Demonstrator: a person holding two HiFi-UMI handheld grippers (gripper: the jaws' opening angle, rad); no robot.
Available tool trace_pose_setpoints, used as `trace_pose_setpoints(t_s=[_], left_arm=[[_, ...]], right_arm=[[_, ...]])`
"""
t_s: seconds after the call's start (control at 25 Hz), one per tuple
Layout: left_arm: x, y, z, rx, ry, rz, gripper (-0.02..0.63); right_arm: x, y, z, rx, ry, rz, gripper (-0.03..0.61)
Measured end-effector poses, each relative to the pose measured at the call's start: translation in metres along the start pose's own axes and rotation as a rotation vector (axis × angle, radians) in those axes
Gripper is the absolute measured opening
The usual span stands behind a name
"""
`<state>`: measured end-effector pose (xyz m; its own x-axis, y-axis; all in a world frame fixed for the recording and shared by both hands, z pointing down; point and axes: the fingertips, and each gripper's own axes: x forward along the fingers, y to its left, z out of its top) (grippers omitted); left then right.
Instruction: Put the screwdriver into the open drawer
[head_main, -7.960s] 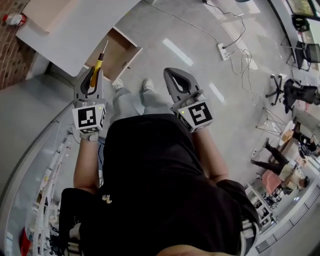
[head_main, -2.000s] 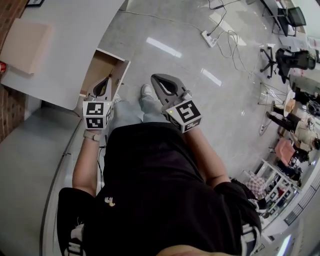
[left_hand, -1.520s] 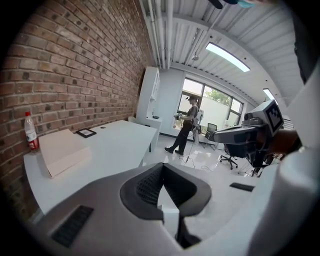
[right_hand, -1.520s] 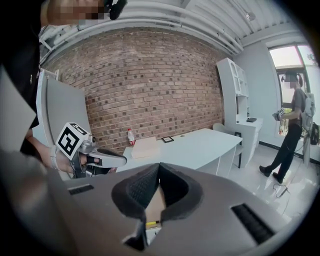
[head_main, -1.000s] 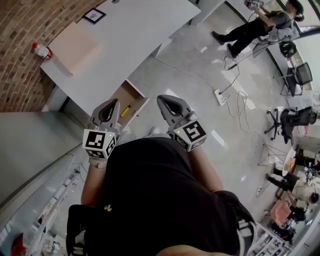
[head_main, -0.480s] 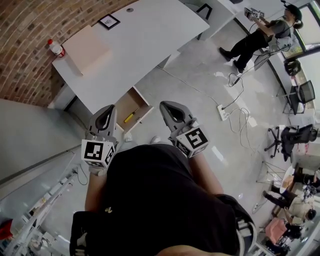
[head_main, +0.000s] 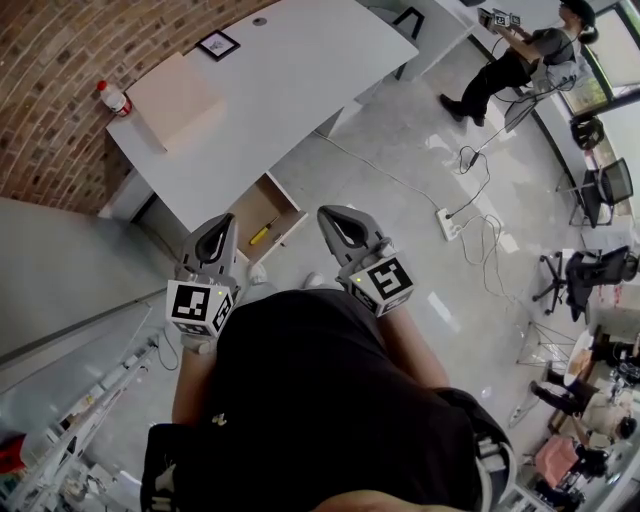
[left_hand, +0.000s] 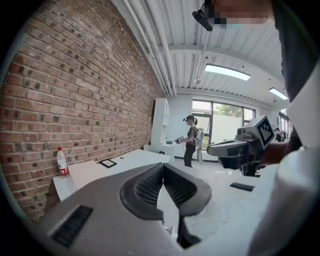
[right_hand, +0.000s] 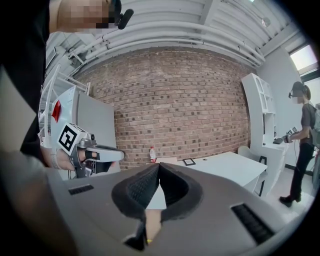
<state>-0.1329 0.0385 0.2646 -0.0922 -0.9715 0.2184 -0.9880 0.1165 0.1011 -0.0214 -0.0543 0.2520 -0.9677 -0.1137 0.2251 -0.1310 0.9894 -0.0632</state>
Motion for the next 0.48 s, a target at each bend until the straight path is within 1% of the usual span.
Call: trace_pose_setpoints(t_s=[0.48], left_arm=[[0.017, -0.022, -0.006, 0.016, 0.035, -0.035, 0.005]], right_arm=[[-0.017, -0.016, -0.009, 0.01, 0.008, -0.031, 0.011]])
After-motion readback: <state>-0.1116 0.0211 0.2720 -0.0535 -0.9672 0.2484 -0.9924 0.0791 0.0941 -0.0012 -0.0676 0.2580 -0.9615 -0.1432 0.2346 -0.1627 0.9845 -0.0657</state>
